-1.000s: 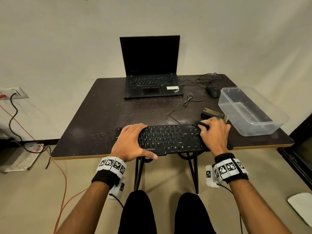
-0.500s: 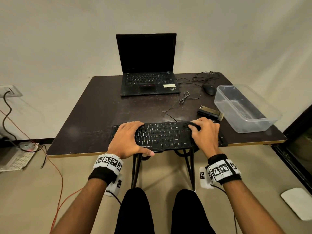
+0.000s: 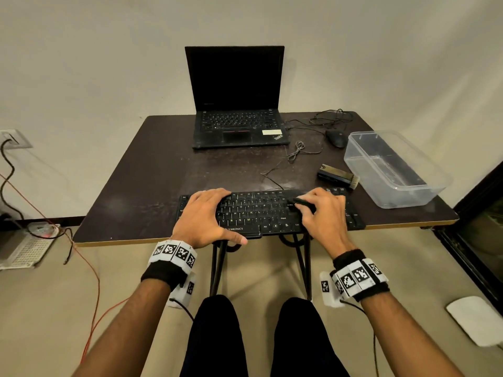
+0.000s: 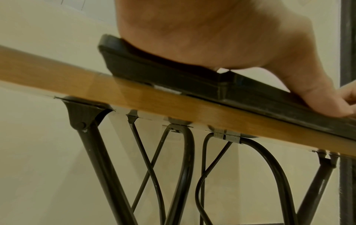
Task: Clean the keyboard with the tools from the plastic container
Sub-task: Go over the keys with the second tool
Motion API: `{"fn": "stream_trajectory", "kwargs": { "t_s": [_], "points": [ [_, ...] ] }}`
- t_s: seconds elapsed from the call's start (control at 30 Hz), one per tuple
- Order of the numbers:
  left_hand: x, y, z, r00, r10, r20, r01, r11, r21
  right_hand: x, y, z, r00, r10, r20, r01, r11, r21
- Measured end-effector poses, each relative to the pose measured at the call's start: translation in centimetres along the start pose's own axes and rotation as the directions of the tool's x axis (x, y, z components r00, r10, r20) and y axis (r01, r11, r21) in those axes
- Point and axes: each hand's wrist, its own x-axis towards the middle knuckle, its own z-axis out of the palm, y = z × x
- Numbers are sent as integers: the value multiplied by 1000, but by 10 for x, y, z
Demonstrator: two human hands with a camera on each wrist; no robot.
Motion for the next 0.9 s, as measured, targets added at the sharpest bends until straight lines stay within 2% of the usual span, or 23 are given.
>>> {"fn": "stream_trajectory", "kwargs": {
  "t_s": [0.07,0.1,0.2,0.23,0.37,0.47,0.5,0.6,0.63,0.77,0.87,0.9],
  "points": [
    [0,-1,1,1000,-3,-1,3,1000,1,1,5,-4,991,123,-59,-123,992,3],
    [1,-2,1,1000,-4,-7,4,1000,-3,-1,2,-4,990,130,-62,-130,992,10],
    [1,-2,1,1000,17,-6,-17,1000,-3,-13,-11,6,999,-32,-16,33,999,37],
    [2,-2,1,1000,24,-3,-24,1000,-1,-14,-8,6,999,-47,-17,47,998,40],
    [2,-2,1,1000,3,-4,-3,1000,7,-7,-1,-1,991,91,-94,-87,995,43],
    [2,-2,2,1000,7,-1,-7,1000,1,-16,-9,4,999,-29,-43,30,999,30],
    [2,-2,2,1000,12,0,-12,1000,1,-16,-4,3,999,-23,-49,25,999,29],
    [2,-1,1,1000,12,-3,-12,1000,6,-10,13,-8,982,132,-132,-130,991,23],
    [1,-1,1,1000,10,-8,-10,1000,6,-10,12,-9,982,138,-129,-137,990,21],
    [2,0,1,1000,23,-6,-23,1000,-1,-16,9,-7,1000,0,-25,1,1000,25],
    [-1,0,0,1000,17,-11,-17,1000,0,-7,19,-16,988,130,-85,-130,991,12],
    [-1,0,1,1000,11,-16,-11,1000,-5,-7,16,-17,988,137,-78,-136,991,13]
  ]
}}
